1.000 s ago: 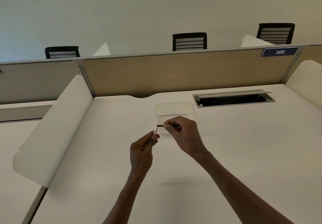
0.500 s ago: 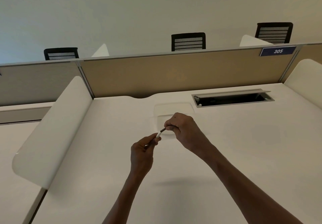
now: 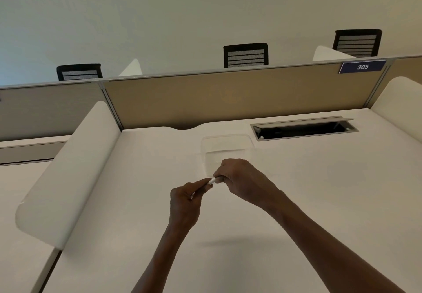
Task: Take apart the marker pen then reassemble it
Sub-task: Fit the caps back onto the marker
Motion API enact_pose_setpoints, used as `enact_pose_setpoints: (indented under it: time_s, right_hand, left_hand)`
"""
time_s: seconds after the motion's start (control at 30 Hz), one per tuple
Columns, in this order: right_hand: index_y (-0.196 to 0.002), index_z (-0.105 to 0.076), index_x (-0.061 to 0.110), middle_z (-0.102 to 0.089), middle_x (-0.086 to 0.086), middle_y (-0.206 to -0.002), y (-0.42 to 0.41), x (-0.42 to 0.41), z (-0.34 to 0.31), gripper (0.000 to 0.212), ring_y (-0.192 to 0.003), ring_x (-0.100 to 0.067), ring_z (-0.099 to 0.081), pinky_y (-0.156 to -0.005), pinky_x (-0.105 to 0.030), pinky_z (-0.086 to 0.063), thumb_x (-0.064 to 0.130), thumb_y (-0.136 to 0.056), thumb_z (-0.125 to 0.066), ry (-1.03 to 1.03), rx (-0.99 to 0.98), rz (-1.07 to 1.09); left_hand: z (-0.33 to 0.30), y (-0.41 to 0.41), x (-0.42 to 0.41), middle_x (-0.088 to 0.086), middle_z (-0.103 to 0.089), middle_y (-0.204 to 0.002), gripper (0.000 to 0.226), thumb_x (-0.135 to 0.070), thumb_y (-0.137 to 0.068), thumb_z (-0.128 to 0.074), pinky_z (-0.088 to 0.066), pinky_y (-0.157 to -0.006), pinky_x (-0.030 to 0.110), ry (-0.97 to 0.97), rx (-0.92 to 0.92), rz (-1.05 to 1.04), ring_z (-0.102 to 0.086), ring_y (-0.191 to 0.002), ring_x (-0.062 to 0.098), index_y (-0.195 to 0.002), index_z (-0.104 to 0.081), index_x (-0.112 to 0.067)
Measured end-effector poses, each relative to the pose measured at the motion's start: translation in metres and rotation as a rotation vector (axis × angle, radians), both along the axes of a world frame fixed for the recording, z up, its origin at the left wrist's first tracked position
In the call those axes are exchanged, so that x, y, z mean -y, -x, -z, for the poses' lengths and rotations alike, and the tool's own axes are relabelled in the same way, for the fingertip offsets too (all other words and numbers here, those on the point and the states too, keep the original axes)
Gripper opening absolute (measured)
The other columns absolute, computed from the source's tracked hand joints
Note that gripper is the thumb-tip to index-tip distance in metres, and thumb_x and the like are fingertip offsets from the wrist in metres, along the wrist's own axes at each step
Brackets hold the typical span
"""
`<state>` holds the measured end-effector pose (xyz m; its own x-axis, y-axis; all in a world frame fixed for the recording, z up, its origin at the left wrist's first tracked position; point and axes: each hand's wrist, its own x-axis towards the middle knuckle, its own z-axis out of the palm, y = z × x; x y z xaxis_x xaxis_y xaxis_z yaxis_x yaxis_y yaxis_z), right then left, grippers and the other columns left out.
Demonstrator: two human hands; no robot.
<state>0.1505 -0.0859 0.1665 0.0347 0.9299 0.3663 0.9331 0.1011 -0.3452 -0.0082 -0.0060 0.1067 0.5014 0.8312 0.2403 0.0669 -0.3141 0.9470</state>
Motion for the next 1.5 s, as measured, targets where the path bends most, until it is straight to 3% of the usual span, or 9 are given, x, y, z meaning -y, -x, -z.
enact_pose_setpoints:
  time_s: [0.1,0.33,0.6,0.7,0.77,0.97,1.27,1.33,1.5]
  right_hand:
    - [-0.090,-0.074,0.007,-0.068,-0.008,-0.077,0.003,-0.001,0.003,0.012,-0.067,-0.021,-0.057,-0.062,-0.039,-0.049,0.012,-0.092,-0.063,0.038,0.003,0.056]
    - [-0.079,-0.065,0.005,-0.059,-0.011,-0.071,0.012,0.001,0.011,0.024,-0.063,-0.025,-0.053,-0.058,-0.039,-0.047,0.017,-0.096,-0.054,0.112,0.078,0.157]
    - [-0.079,-0.068,0.005,-0.057,-0.010,-0.069,0.017,-0.005,0.019,0.023,-0.063,-0.026,-0.054,-0.057,-0.035,-0.043,0.016,-0.096,-0.055,0.016,0.045,0.253]
    - [-0.076,-0.065,0.003,-0.057,-0.011,-0.068,0.019,-0.008,0.017,0.024,-0.060,-0.027,-0.053,-0.056,-0.037,-0.043,0.015,-0.095,-0.057,-0.080,0.009,0.300]
    - [-0.074,-0.063,0.003,-0.056,-0.010,-0.066,0.021,-0.011,0.017,0.022,-0.057,-0.025,-0.051,-0.053,-0.036,-0.043,0.012,-0.094,-0.060,-0.139,-0.001,0.294]
    - [-0.085,-0.066,0.004,-0.058,-0.009,-0.073,0.026,-0.014,0.024,0.009,-0.063,-0.022,-0.053,-0.056,-0.035,-0.048,0.007,-0.092,-0.062,-0.162,0.080,0.179]
    - [-0.072,-0.055,0.009,-0.053,-0.006,-0.064,0.027,-0.013,0.031,0.026,-0.051,-0.022,-0.048,-0.044,-0.032,-0.037,0.016,-0.096,-0.056,-0.174,0.128,0.253]
    - [-0.069,-0.049,0.012,-0.053,-0.005,-0.061,0.032,-0.016,0.031,0.033,-0.051,-0.021,-0.044,-0.049,-0.032,-0.034,0.022,-0.100,-0.047,-0.092,0.019,0.307]
    - [-0.058,-0.057,0.018,-0.050,0.009,-0.050,0.032,-0.025,0.028,0.045,-0.044,-0.008,-0.042,-0.054,-0.028,-0.038,0.032,-0.099,-0.043,0.203,-0.809,0.353]
  left_hand:
    - [0.001,0.001,0.000,-0.003,-0.076,-0.082,0.025,-0.001,-0.083,-0.074,-0.046,-0.064,0.012,-0.124,-0.009,-0.033,-0.067,-0.072,0.002,-0.099,-0.078,-0.019]
    - [0.007,-0.002,0.002,-0.007,-0.075,-0.085,0.029,0.006,-0.081,-0.073,-0.050,-0.071,0.011,-0.222,-0.008,-0.036,-0.070,-0.082,0.002,-0.099,-0.078,-0.017]
    - [0.003,-0.008,0.004,-0.015,-0.075,-0.097,0.025,-0.011,-0.079,-0.080,-0.051,-0.081,0.015,-0.101,0.023,-0.275,-0.069,-0.091,-0.002,-0.103,-0.077,-0.020]
    - [-0.002,-0.010,0.006,-0.016,-0.074,-0.073,0.004,-0.021,-0.086,-0.074,-0.056,-0.072,0.031,0.048,0.036,-0.426,-0.069,-0.071,0.001,-0.084,-0.077,-0.023]
    - [-0.003,-0.010,0.004,-0.009,-0.074,-0.068,0.019,-0.034,-0.088,-0.071,-0.056,-0.066,0.031,0.233,0.015,-0.427,-0.071,-0.066,0.006,-0.076,-0.075,-0.021]
    - [-0.014,-0.011,-0.003,0.011,-0.078,-0.090,0.027,-0.033,-0.087,-0.073,-0.058,-0.075,0.028,0.928,0.382,-0.155,-0.075,-0.086,0.019,-0.079,-0.080,-0.008]
    - [-0.018,-0.014,-0.005,0.013,-0.077,-0.086,0.014,-0.012,-0.088,-0.070,-0.061,-0.069,0.024,1.040,0.544,-0.156,-0.074,-0.077,0.018,-0.086,-0.075,0.001]
    - [-0.017,-0.013,-0.006,0.012,-0.077,-0.089,0.016,-0.012,-0.089,-0.068,-0.061,-0.075,0.026,1.016,0.548,-0.136,-0.074,-0.079,0.017,-0.094,-0.072,0.003]
    - [-0.016,-0.008,-0.009,0.008,-0.078,-0.087,0.014,-0.011,-0.091,-0.065,-0.061,-0.078,0.026,0.947,0.529,-0.119,-0.074,-0.079,0.015,-0.095,-0.072,0.001]
